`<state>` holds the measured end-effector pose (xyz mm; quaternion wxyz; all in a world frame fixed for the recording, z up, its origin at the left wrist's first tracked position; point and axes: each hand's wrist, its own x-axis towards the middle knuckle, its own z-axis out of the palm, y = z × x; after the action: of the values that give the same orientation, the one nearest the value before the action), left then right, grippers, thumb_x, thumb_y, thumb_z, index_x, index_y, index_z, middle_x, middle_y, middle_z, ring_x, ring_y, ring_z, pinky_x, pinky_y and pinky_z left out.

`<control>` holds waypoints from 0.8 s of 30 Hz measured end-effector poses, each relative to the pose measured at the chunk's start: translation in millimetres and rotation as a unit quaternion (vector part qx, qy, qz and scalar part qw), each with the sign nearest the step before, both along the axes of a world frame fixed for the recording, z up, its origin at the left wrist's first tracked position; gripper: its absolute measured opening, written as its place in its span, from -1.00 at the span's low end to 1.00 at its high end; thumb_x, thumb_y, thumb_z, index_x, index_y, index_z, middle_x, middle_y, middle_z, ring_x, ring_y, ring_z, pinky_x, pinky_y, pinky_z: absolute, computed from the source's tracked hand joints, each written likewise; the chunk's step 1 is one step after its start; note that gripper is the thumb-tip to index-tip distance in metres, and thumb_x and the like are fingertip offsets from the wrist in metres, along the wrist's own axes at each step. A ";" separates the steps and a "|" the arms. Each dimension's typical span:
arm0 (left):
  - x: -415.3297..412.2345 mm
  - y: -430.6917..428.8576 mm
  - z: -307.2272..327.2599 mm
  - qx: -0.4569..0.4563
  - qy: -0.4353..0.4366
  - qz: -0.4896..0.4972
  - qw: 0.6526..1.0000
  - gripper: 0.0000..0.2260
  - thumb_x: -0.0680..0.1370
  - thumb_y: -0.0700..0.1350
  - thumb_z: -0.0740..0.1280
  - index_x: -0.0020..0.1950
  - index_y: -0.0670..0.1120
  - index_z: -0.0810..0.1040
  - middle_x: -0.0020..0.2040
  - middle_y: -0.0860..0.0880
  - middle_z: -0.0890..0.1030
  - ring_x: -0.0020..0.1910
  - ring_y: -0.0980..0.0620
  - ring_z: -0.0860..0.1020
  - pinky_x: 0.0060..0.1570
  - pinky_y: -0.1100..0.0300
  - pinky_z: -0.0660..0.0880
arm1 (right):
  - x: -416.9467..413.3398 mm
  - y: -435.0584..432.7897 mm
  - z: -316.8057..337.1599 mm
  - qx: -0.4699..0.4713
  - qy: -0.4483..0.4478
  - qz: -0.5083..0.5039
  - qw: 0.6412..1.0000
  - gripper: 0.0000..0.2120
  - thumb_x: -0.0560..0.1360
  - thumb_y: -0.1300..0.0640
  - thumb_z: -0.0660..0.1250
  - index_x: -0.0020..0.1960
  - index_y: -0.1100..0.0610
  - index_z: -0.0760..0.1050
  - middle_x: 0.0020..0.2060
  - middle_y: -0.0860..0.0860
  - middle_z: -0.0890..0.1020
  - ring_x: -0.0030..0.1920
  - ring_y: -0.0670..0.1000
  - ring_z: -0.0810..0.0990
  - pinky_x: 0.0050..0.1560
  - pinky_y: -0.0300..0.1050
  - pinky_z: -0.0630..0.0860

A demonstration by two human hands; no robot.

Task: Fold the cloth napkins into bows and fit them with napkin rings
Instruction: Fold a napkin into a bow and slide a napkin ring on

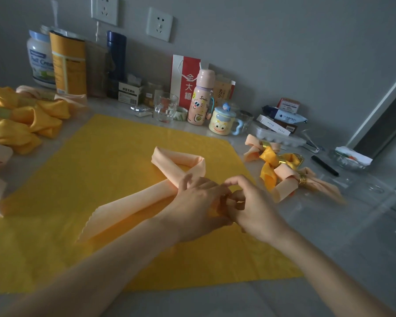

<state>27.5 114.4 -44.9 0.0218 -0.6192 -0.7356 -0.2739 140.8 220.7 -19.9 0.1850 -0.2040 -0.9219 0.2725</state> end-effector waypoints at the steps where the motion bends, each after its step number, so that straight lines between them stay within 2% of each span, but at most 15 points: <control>1: -0.5 0.3 -0.1 0.008 0.006 -0.003 1.000 -0.50 0.50 0.17 0.30 0.41 0.11 0.31 0.27 0.14 0.44 0.38 0.12 0.21 0.44 0.04 -0.13 | -0.2 0.0 -0.7 -0.007 0.008 0.003 1.000 -0.69 0.51 0.29 0.27 0.00 -0.12 0.34 -0.24 0.02 0.64 -0.45 -0.19 0.52 -0.55 -0.36 0.35; 6: -12.7 -0.5 1.7 0.046 0.022 0.005 0.999 -0.52 0.47 0.09 0.36 0.37 0.10 0.37 0.28 0.14 0.43 0.33 0.10 0.27 0.39 0.14 -0.02 | -2.8 -0.5 -3.6 -0.054 0.059 -0.014 0.997 -0.71 0.47 0.26 0.35 -0.12 -0.08 0.33 -0.30 -0.08 0.58 -0.48 -0.12 0.49 -0.55 -0.25 0.39; 9: -23.6 -0.3 2.3 0.048 0.024 0.050 0.997 -0.40 0.45 0.00 0.41 0.45 0.05 0.27 0.34 0.06 0.35 0.37 0.03 0.25 0.36 0.18 -0.01 | 0.1 2.2 -0.2 -0.045 0.057 -0.005 0.997 -0.78 0.47 0.24 0.36 -0.16 -0.03 0.39 -0.30 -0.05 0.61 -0.39 -0.05 0.53 -0.50 -0.22 0.43; 11: -30.2 -1.4 2.7 0.047 0.021 0.081 0.995 -0.35 0.44 -0.05 0.43 0.48 -0.01 0.23 0.36 -0.01 0.31 0.38 -0.03 0.24 0.34 0.18 0.02 | 3.7 2.2 5.0 -0.039 0.027 0.008 0.999 -0.80 0.48 0.26 0.33 -0.15 -0.02 0.42 -0.29 -0.02 0.62 -0.37 -0.04 0.55 -0.49 -0.21 0.43; 14: -36.3 -4.6 2.8 0.019 0.027 0.113 0.993 -0.45 0.47 -0.06 0.39 0.43 0.02 0.31 0.35 -0.03 0.26 0.39 -0.04 0.22 0.40 0.11 -0.03 | 10.0 1.0 10.2 -0.058 -0.053 0.037 0.996 -0.84 0.51 0.25 0.30 -0.12 0.00 0.45 -0.27 -0.01 0.62 -0.50 -0.16 0.48 -0.51 -0.24 0.41; 16: -37.3 -5.2 2.0 -0.022 0.022 0.121 0.992 -0.51 0.51 -0.10 0.32 0.41 0.05 0.27 0.38 -0.01 0.26 0.42 -0.03 0.20 0.46 0.02 -0.08 | 12.8 -0.6 13.5 -0.064 -0.141 0.063 0.986 -0.95 0.54 0.13 0.30 -0.10 0.07 0.51 -0.26 -0.01 0.60 -0.51 -0.19 0.45 -0.47 -0.25 0.39; 18: -36.5 -4.3 2.1 -0.048 0.002 0.112 0.993 -0.54 0.51 -0.15 0.27 0.39 0.04 0.25 0.42 0.03 0.29 0.46 0.01 0.17 0.46 -0.08 -0.13 | 10.6 -0.7 13.4 -0.031 -0.200 0.076 0.976 -0.57 0.52 -0.11 0.24 -0.13 0.28 0.53 -0.32 0.11 0.52 -0.47 -0.12 0.39 -0.42 -0.21 0.30; 19: -36.1 -4.4 2.9 -0.062 -0.008 0.104 0.993 -0.54 0.51 -0.16 0.26 0.38 0.04 0.25 0.44 0.04 0.29 0.48 0.04 0.13 0.46 -0.11 -0.17 | 7.1 -0.9 12.1 0.001 -0.195 0.065 0.979 -0.44 0.49 -0.20 0.19 -0.17 0.35 0.51 -0.34 0.17 0.49 -0.44 -0.04 0.38 -0.39 -0.14 0.26; 20: -35.9 -5.1 4.6 -0.080 -0.017 0.096 0.992 -0.51 0.50 -0.15 0.27 0.40 0.05 0.24 0.46 0.05 0.26 0.50 0.07 0.08 0.45 -0.13 -0.20 | 3.2 0.2 10.5 0.045 -0.174 0.040 0.983 -0.40 0.48 -0.23 0.18 -0.20 0.36 0.51 -0.33 0.22 0.51 -0.41 0.05 0.40 -0.37 -0.07 0.27; 22: -37.7 -7.1 8.6 -0.123 -0.025 0.082 0.989 -0.44 0.51 -0.11 0.29 0.46 0.08 0.17 0.50 0.04 0.20 0.52 0.10 -0.01 0.45 -0.14 -0.24 | -6.6 -0.5 7.5 0.112 -0.108 -0.005 0.988 -0.56 0.52 -0.13 0.25 -0.24 0.26 0.54 -0.28 0.14 0.58 -0.31 0.07 0.50 -0.29 -0.09 0.36; 24: -39.3 -9.1 15.0 -0.159 -0.037 0.070 0.984 -0.41 0.54 -0.08 0.26 0.51 0.09 0.10 0.52 0.01 0.15 0.52 0.10 -0.04 0.46 -0.11 -0.19 | -19.4 -6.3 6.0 0.071 -0.061 -0.012 0.996 -0.75 0.52 -0.02 0.29 -0.17 0.15 0.58 -0.21 0.02 0.61 -0.21 0.02 0.54 -0.19 -0.16 0.44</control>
<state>-11.8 105.3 -30.0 -0.0848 -0.5510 -0.8118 -0.1739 121.4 214.4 -13.9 0.1454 -0.2175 -0.9460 0.1912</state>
